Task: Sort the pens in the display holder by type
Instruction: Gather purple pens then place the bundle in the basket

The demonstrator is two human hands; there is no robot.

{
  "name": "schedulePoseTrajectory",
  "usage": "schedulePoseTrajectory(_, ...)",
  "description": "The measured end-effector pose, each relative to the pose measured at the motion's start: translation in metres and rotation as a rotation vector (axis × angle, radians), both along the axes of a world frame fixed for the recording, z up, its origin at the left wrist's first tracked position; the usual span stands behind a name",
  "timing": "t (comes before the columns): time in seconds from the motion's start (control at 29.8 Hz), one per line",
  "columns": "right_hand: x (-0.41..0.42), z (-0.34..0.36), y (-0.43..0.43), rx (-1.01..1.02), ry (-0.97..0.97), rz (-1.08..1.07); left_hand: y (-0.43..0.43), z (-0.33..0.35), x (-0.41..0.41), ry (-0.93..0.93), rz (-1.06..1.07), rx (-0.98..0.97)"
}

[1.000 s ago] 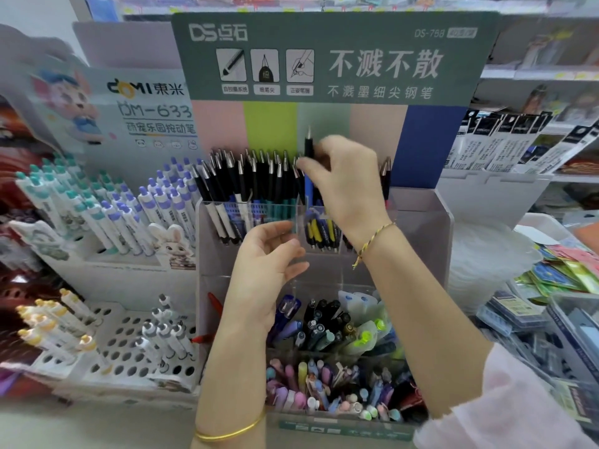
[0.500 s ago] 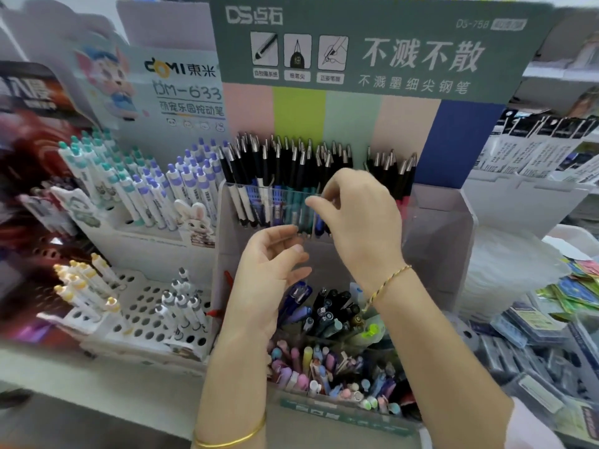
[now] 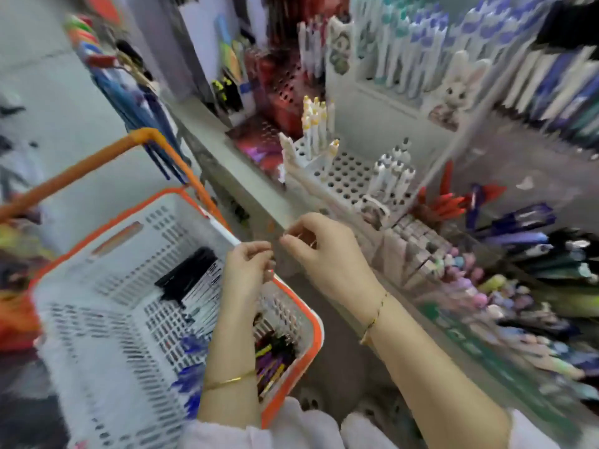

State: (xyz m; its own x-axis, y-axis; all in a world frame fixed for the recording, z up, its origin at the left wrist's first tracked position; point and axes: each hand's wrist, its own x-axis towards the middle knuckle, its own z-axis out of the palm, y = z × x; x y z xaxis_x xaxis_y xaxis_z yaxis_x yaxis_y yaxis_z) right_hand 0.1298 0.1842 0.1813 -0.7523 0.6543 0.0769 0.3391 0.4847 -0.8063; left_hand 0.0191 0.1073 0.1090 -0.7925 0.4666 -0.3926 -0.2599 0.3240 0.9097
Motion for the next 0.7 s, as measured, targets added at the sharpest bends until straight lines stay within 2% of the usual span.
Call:
schedulePoseTrajectory(0.13, -0.032, -0.049, -0.031, -0.18, -0.098, 0.026, -0.065, -0.069, -0.035, 0.088, -0.041, -0.405)
schedulePoseTrajectory(0.3, -0.047, -0.091, -0.057, -0.305, -0.125, -0.09, -0.102, -0.148, -0.047, 0.317, -0.408, -0.779)
schedulePoseTrajectory(0.44, -0.049, -0.106, -0.069, -0.357, -0.13, -0.16, -0.116, -0.193, -0.036, 0.555, -0.693, -0.879)
schedulePoseTrajectory(0.57, -0.049, -0.111, -0.072, -0.409, -0.114, -0.224, -0.125, -0.219, -0.035, 0.717, -0.765, -0.904)
schedulePoseTrajectory(0.7, -0.05, -0.112, -0.072, -0.416, -0.114, -0.241, -0.127, -0.233, -0.04, 0.783, -0.768, -0.891)
